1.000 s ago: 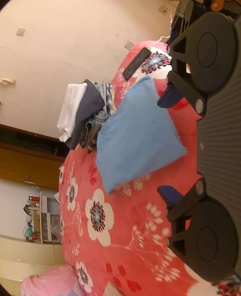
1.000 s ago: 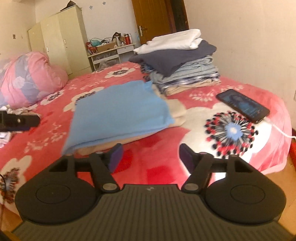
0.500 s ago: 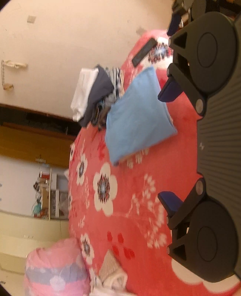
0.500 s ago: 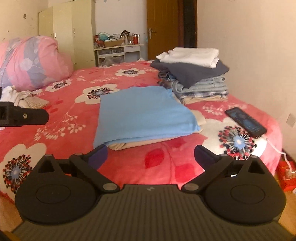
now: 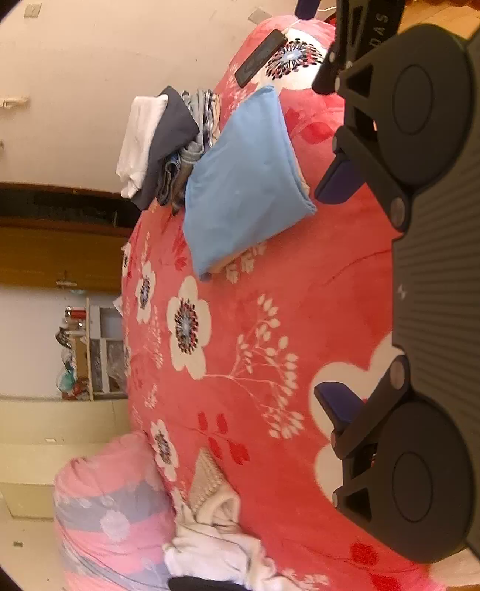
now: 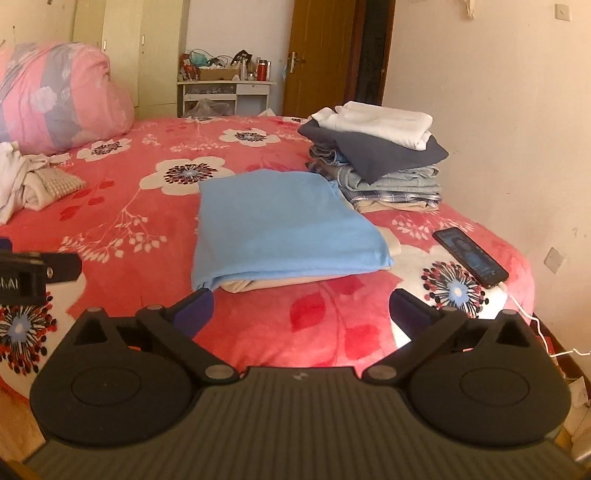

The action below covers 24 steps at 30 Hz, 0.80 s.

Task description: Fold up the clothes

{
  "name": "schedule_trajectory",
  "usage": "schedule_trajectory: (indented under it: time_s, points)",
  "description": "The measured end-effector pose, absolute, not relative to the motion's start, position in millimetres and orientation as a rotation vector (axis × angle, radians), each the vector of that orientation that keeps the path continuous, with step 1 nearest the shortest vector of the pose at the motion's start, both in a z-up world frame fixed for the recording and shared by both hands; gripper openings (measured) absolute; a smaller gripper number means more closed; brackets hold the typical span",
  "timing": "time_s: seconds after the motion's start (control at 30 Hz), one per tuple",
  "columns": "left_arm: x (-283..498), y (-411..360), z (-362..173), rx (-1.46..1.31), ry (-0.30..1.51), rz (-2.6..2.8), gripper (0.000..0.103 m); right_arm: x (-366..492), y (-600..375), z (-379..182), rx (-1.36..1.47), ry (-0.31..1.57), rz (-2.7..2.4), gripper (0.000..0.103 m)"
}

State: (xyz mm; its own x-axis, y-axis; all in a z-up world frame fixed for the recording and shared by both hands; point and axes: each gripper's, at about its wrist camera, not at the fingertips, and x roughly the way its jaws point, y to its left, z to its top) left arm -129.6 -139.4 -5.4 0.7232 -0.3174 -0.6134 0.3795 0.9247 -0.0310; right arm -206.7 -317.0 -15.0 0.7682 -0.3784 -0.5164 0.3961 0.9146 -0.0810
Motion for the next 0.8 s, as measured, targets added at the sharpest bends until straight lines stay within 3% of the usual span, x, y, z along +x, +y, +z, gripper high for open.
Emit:
schedule_trajectory:
  time_s: [0.8]
  points:
    - [-147, -136, -17, 0.103, 0.678, -0.319, 0.103, -212, -313, -19, 0.053, 0.589, -0.460, 0.102]
